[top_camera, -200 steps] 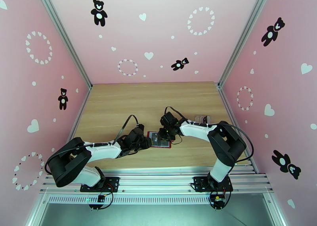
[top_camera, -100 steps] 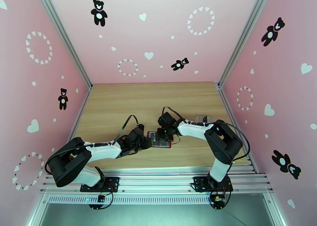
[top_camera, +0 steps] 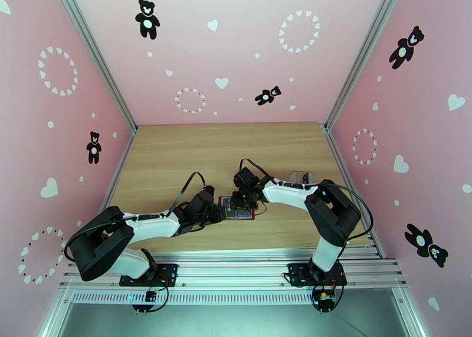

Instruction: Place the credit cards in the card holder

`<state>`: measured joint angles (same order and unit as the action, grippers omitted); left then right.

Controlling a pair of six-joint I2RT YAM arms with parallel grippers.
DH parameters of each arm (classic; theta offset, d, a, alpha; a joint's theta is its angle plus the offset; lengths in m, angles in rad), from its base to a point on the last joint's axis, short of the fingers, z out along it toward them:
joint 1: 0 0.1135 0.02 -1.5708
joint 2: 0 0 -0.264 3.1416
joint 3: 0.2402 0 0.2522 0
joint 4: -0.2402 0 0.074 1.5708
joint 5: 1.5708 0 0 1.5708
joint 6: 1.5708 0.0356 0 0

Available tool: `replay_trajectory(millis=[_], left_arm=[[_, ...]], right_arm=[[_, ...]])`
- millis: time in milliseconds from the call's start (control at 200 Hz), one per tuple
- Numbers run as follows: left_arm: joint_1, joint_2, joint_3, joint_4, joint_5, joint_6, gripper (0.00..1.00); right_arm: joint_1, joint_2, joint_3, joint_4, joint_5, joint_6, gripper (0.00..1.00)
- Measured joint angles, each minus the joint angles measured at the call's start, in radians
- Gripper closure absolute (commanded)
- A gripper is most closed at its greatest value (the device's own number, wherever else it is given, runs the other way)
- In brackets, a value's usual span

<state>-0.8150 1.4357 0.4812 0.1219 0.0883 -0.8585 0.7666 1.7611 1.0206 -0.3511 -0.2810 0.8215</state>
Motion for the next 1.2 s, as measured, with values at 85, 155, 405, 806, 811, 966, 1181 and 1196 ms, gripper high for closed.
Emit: replay_trajectory(millis=[85,155,405,806,811,966,1181,1196], left_arm=[[0.000,-0.018,-0.004,-0.012,0.000,0.000,0.67],[0.000,-0.028,-0.004,-0.016,-0.004,0.000,0.67],[0.000,-0.034,-0.004,-0.038,-0.019,0.000,0.67],[0.000,-0.034,-0.004,-0.056,-0.019,0.000,0.67],[0.000,-0.034,-0.004,-0.056,-0.019,0.000,0.67],[0.000,-0.034,-0.004,-0.056,-0.019,0.000,0.67],[0.000,-0.034,-0.004,-0.056,-0.019,0.000,0.67],[0.000,-0.034,-0.004,-0.056,-0.019,0.000,0.66]], right_arm=[[0.000,-0.003,0.015,-0.017,0.007,-0.006,0.76],[0.000,-0.003,0.021,-0.022,0.006,-0.011,0.79],[0.000,0.024,0.044,-0.029,0.011,-0.021,0.80],[0.000,0.056,0.054,-0.055,0.045,-0.037,0.80],[0.000,0.055,0.054,-0.055,0.045,-0.037,0.80],[0.000,0.056,0.056,-0.065,0.061,-0.046,0.80],[0.003,0.063,0.061,-0.070,0.071,-0.050,0.82],[0.003,0.065,0.062,-0.071,0.071,-0.051,0.83]])
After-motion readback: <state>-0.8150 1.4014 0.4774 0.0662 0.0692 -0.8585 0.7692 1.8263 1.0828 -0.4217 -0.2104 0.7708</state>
